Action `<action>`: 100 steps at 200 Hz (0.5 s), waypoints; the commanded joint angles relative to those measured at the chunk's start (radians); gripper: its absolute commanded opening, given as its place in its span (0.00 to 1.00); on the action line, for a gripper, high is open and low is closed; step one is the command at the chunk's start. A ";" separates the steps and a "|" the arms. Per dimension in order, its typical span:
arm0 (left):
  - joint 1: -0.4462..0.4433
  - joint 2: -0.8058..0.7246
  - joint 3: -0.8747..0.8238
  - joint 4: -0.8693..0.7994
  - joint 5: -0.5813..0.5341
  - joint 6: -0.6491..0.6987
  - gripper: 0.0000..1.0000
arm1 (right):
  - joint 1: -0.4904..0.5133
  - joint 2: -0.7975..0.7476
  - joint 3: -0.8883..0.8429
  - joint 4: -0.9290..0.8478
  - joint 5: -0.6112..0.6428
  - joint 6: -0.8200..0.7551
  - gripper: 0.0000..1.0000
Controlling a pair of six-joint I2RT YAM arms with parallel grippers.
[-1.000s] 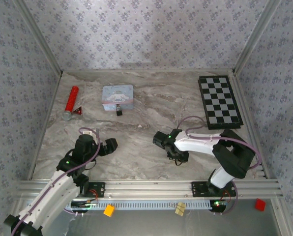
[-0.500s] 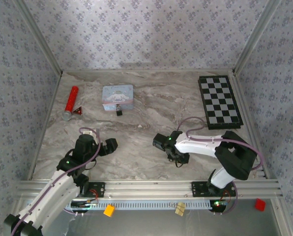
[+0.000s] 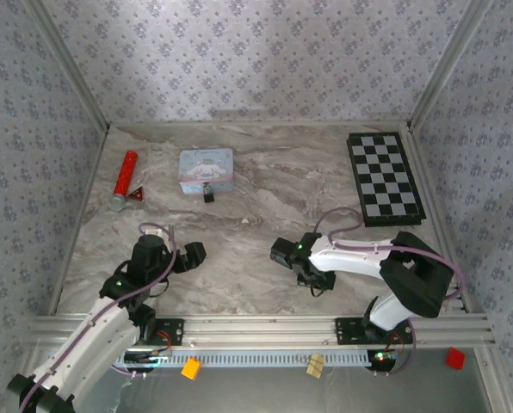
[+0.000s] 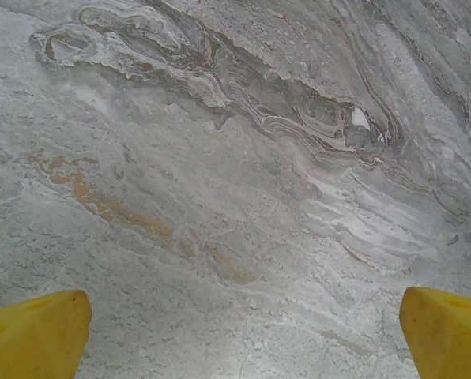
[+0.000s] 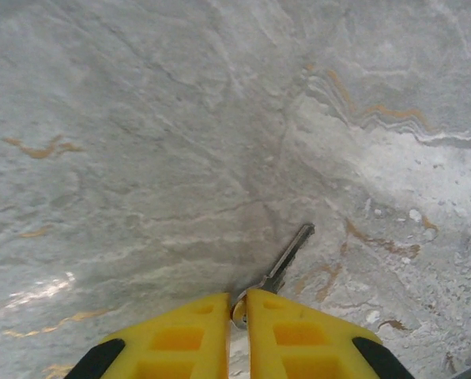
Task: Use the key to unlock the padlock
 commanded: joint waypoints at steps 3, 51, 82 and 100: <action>-0.007 0.009 0.012 0.028 -0.010 0.016 1.00 | 0.008 -0.019 -0.022 -0.028 0.021 0.043 0.13; -0.007 0.018 0.013 0.032 -0.012 0.016 1.00 | 0.014 -0.025 -0.014 -0.040 0.021 0.047 0.26; -0.007 0.028 0.018 0.034 -0.012 0.019 1.00 | 0.018 -0.053 -0.017 -0.076 0.022 0.061 0.27; -0.007 0.032 0.021 0.037 -0.012 0.020 1.00 | 0.018 -0.079 -0.032 -0.080 0.024 0.071 0.27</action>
